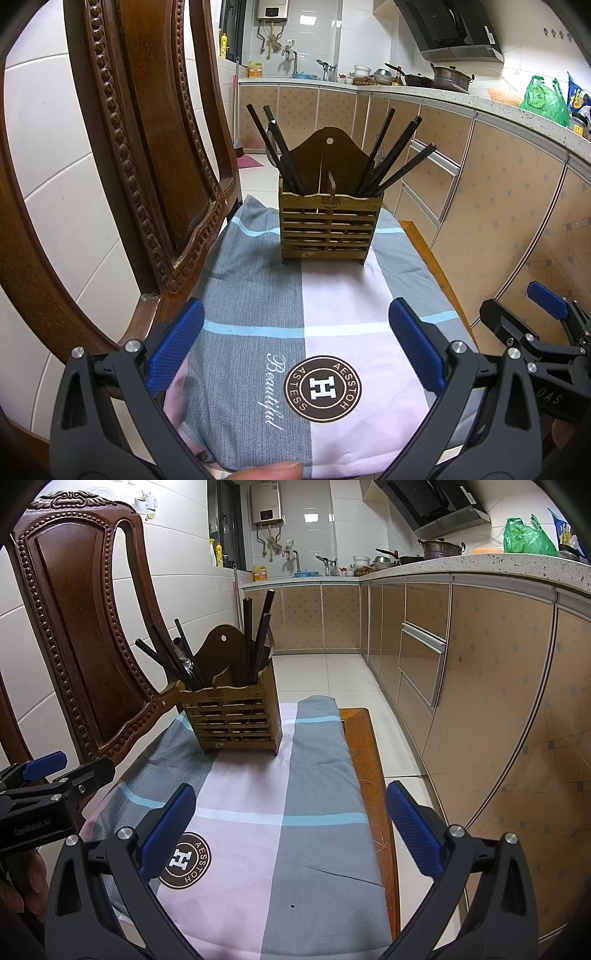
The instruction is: Organize utensils
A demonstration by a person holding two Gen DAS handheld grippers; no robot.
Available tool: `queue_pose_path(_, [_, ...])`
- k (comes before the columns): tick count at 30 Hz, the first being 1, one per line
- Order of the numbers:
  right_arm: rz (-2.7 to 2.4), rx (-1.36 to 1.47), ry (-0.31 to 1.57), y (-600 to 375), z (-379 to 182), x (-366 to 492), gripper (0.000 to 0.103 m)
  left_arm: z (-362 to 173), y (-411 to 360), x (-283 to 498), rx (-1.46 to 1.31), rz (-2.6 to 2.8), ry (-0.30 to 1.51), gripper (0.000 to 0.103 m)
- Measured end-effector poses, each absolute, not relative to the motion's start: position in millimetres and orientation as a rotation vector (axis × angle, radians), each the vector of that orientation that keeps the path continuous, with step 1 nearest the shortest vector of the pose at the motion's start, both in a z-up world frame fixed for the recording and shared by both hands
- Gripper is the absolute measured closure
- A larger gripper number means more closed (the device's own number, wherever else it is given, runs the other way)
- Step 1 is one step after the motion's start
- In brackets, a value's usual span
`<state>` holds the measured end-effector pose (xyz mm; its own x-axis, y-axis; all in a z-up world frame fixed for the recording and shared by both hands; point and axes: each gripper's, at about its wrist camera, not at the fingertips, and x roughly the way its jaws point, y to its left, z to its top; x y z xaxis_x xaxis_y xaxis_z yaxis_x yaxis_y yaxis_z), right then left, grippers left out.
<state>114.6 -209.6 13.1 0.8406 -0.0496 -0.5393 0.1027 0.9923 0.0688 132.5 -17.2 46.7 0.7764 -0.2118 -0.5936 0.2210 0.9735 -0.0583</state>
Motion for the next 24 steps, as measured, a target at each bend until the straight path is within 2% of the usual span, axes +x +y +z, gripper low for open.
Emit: queue_pose_path(24, [-0.081, 0.098, 0.554, -211.8, 12.2, 113.9, 0.003, 46.2, -17.8, 132.3, 0.015, -0.238, 0.638, 0.004])
